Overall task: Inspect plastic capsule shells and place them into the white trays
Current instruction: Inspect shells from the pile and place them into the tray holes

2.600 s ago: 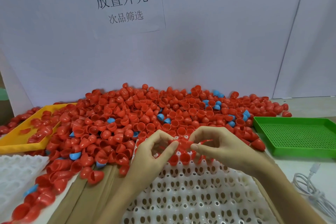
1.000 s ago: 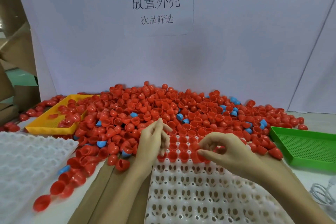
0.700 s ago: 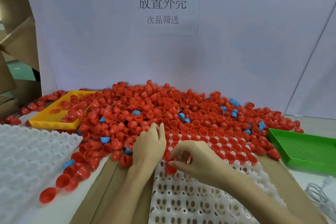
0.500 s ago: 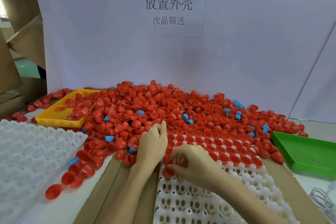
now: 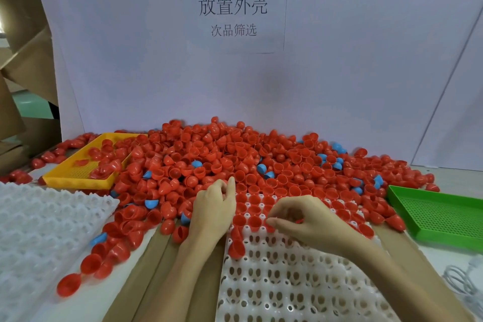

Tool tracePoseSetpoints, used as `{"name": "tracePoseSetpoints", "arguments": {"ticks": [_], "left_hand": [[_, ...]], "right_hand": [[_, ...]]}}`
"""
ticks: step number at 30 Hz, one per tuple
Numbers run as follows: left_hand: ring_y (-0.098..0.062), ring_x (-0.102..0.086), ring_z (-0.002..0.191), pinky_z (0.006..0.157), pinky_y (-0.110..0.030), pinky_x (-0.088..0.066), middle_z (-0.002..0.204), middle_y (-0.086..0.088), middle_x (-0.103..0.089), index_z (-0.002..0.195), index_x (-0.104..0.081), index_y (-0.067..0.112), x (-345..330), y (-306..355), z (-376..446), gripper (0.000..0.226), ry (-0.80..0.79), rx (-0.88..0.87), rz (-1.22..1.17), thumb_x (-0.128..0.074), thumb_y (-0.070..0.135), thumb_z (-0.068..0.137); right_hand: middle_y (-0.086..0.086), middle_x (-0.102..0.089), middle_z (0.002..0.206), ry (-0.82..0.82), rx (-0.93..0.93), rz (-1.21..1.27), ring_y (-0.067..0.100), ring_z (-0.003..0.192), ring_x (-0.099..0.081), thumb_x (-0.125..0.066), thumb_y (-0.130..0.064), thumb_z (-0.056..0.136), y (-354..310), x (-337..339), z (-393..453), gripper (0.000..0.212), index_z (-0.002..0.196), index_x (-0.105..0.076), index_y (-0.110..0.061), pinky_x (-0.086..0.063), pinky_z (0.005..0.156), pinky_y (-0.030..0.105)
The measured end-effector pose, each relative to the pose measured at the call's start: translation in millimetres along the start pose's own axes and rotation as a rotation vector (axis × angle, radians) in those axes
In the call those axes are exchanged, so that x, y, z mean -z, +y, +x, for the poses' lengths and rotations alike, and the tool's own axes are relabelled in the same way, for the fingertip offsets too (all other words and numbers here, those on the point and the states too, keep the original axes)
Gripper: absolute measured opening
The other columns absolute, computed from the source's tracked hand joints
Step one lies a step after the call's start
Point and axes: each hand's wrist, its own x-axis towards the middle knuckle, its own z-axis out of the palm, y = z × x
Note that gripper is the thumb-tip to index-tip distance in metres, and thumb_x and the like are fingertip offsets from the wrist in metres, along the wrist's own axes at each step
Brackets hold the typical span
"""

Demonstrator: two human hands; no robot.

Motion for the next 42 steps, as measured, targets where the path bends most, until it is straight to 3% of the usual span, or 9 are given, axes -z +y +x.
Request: {"name": "tracePoseSetpoints", "arguments": {"ticks": [3, 5, 9, 12, 22, 27, 30, 35, 42], "left_hand": [[-0.004, -0.057, 0.051, 0.056, -0.029, -0.049, 0.058, 0.005, -0.06, 0.099, -0.06, 0.025, 1.0, 1.1, -2.6, 0.036, -0.193, -0.045, 0.102, -0.05, 0.059, 0.103], [-0.002, -0.062, 0.064, 0.059, -0.024, -0.046, 0.07, 0.005, -0.06, 0.124, -0.05, 0.031, 3.7, 3.3, -5.6, 0.049, -0.364, -0.07, 0.172, -0.051, 0.071, 0.096], [-0.021, -0.059, 0.121, 0.096, -0.036, -0.05, 0.135, -0.002, -0.055, 0.146, -0.031, 0.037, 4.1, 7.6, -11.6, 0.075, -0.502, -0.1, 0.269, -0.047, 0.083, 0.089], [-0.015, -0.047, 0.139, 0.111, -0.035, -0.043, 0.152, 0.009, -0.039, 0.154, -0.021, 0.038, 0.4, 10.3, -18.3, 0.079, -0.535, -0.138, 0.275, -0.046, 0.08, 0.092], [-0.005, -0.05, 0.131, 0.106, -0.029, -0.045, 0.142, 0.022, -0.043, 0.15, -0.028, 0.044, -0.2, -2.4, -11.5, 0.062, -0.508, -0.212, 0.296, -0.042, 0.074, 0.097], [0.0, -0.056, 0.073, 0.066, -0.018, -0.044, 0.077, 0.014, -0.053, 0.12, -0.054, 0.04, -8.1, -3.0, -8.0, 0.023, -0.275, -0.253, 0.192, -0.05, 0.055, 0.104], [-0.005, -0.056, 0.06, 0.059, -0.019, -0.045, 0.064, 0.008, -0.055, 0.1, -0.061, 0.035, -11.9, -0.9, 0.7, 0.008, -0.121, -0.213, 0.07, -0.056, 0.038, 0.106], [-0.008, -0.056, 0.073, 0.063, -0.017, -0.04, 0.086, 0.007, -0.058, 0.104, -0.061, 0.02, -13.9, 5.1, 40.4, 0.004, 0.03, -0.223, 0.2, -0.058, 0.018, 0.105], [-0.015, -0.054, 0.101, 0.089, -0.035, -0.052, 0.11, 0.002, -0.055, 0.117, -0.062, 0.015, -22.7, 19.1, 103.6, 0.014, -0.144, -0.392, 0.459, -0.06, 0.02, 0.104]], "right_hand": [[-0.002, -0.073, 0.073, 0.057, -0.105, 0.126, 0.011, 0.057, -0.06, -0.067, -0.045, 0.094, 21.9, 34.3, -20.7, 0.02, 0.091, -0.078, -0.028, -0.051, 0.056, 0.021], [0.0, -0.071, 0.071, 0.133, -0.157, 0.24, 0.013, 0.058, -0.06, -0.066, -0.044, 0.095, 36.9, 54.0, -33.3, 0.019, 0.09, -0.08, -0.032, -0.051, 0.057, 0.021], [-0.001, -0.068, 0.07, 0.31, -0.196, 0.365, 0.013, 0.061, -0.059, -0.062, -0.034, 0.101, 63.4, 67.3, -41.8, 0.023, 0.091, -0.082, -0.029, -0.052, 0.059, 0.022], [0.0, -0.061, 0.065, 0.428, -0.172, 0.438, 0.012, 0.054, -0.054, -0.06, -0.028, 0.105, 72.3, 60.7, -39.2, 0.026, 0.09, -0.082, -0.025, -0.047, 0.051, 0.018], [0.0, -0.058, 0.055, 0.555, -0.087, 0.332, 0.007, 0.047, -0.051, -0.059, -0.014, 0.106, 82.2, 49.0, -33.7, 0.024, 0.091, -0.078, -0.015, -0.042, 0.048, 0.016], [0.001, -0.062, 0.056, 0.549, -0.074, 0.249, 0.006, 0.048, -0.052, -0.06, -0.018, 0.105, 85.9, 47.4, -33.0, 0.023, 0.091, -0.077, -0.022, -0.042, 0.051, 0.016], [0.0, -0.062, 0.056, 0.557, -0.044, 0.22, 0.004, 0.047, -0.051, -0.061, -0.019, 0.105, 83.8, 47.4, -34.5, 0.022, 0.09, -0.077, -0.024, -0.042, 0.049, 0.016], [-0.002, -0.062, 0.055, 0.578, -0.005, 0.224, 0.005, 0.046, -0.05, -0.061, -0.018, 0.105, 79.4, 49.0, -36.6, 0.022, 0.089, -0.076, -0.023, -0.038, 0.049, 0.013], [-0.002, -0.062, 0.056, 0.58, 0.009, 0.215, 0.005, 0.047, -0.053, -0.061, -0.018, 0.105, 77.1, 47.8, -38.4, 0.023, 0.089, -0.076, -0.024, -0.041, 0.05, 0.015]]}}
